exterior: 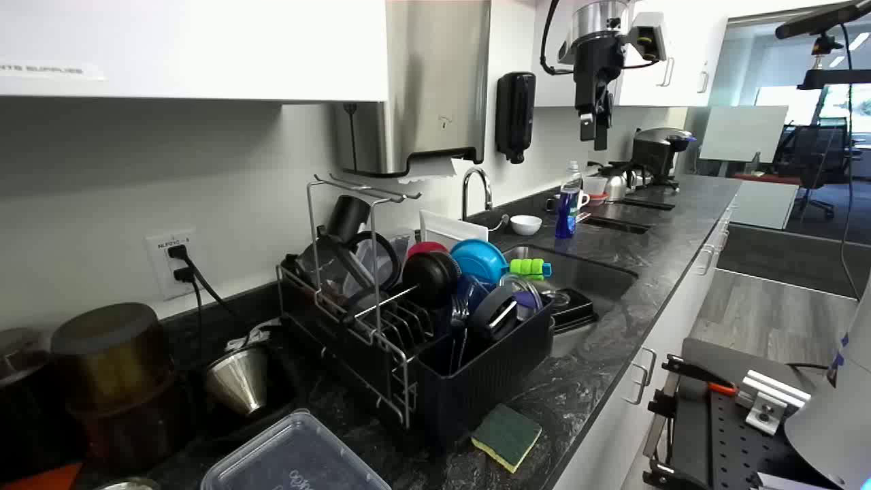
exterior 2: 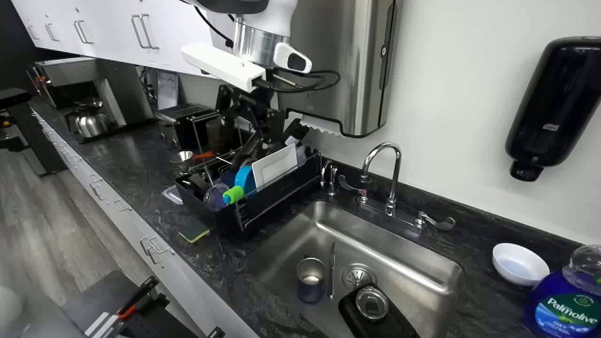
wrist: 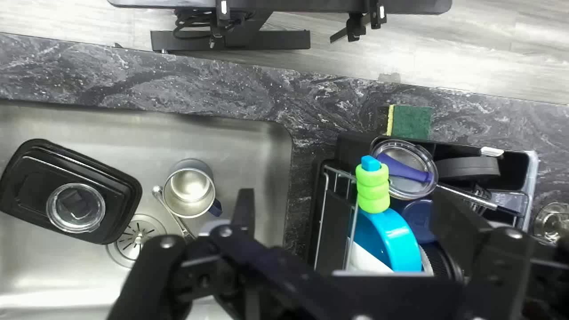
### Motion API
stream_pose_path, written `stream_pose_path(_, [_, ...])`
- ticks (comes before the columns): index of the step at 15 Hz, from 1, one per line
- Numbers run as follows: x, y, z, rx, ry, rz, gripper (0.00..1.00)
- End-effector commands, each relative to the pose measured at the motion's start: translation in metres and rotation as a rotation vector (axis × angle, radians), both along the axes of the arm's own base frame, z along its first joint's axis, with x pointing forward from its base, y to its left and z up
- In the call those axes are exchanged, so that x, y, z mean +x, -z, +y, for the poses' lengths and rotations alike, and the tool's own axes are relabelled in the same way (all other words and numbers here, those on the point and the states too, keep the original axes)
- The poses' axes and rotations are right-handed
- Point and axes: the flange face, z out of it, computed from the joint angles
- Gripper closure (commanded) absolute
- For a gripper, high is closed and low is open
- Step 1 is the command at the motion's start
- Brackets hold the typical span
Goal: Cover the mug in the sink with a lid
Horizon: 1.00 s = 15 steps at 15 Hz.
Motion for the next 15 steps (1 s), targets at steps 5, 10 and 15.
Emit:
stream_pose_path(5, [0.000, 0.000, 0.000, 0.000, 0.000, 0.001, 0.00])
stream_pose_path(10, [0.000, 0.000, 0.000, 0.000, 0.000, 0.001, 0.00])
stream_pose_path(15, [0.027, 0.049, -0.012, -0.047, -0.027, 0.012, 0.00])
